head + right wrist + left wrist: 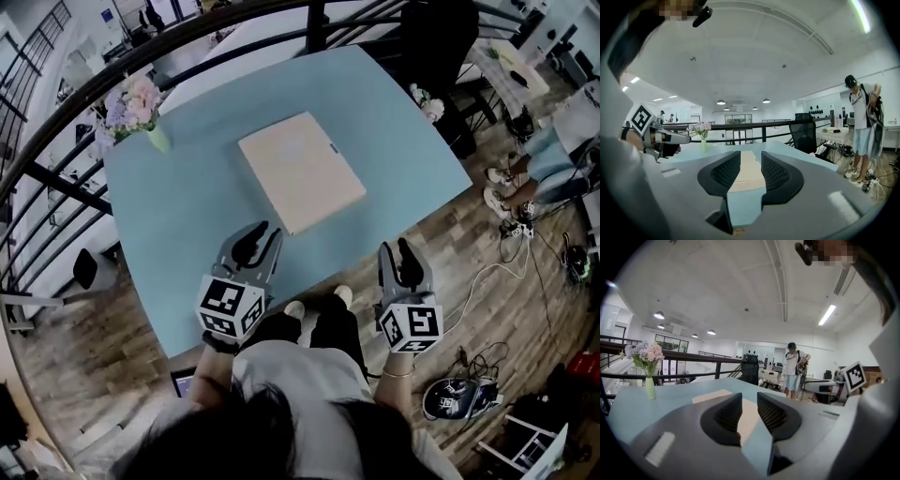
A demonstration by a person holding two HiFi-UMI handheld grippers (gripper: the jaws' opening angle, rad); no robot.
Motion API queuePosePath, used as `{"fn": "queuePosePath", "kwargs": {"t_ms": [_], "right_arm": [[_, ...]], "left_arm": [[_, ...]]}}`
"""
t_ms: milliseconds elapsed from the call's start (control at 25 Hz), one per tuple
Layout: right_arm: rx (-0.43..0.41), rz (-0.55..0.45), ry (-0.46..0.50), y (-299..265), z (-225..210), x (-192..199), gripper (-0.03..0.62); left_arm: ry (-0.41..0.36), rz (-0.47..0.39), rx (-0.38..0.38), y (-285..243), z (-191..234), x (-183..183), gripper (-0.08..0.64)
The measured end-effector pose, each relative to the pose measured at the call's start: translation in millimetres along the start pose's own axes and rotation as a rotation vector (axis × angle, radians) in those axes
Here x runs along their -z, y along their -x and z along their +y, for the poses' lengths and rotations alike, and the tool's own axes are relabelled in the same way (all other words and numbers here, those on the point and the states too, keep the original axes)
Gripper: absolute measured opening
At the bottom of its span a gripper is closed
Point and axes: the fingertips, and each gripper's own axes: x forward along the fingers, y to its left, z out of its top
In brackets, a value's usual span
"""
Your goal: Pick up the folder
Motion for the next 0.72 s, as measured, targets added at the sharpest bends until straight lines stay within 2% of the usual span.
{"fn": "queuePosePath", "kwargs": {"t_ms": [280,480,640,720], "right_arm": [[-0.136,0.021,0.011,-73.7,-22.1,-1.2,0.114],[-0.302,0.036,0.053,-147.4,-28.2,-19.6,0.114],[-0.449,0.041,0.073,-193.6,-35.3,-36.7,0.114],[-0.491,0.041,0.079,-210.7,-41.9,-42.6,0.114]], "left_arm": [[0.062,-0.013,-0.164,-24.3,32.7,4.0,0.100],[0.101,-0.053,-0.320,-51.3,65.2,-16.0,0.100],[0.122,-0.084,-0.441,-67.5,72.4,-31.8,0.100],[0.130,-0.093,-0.480,-76.6,73.5,-36.4,0.100]]}}
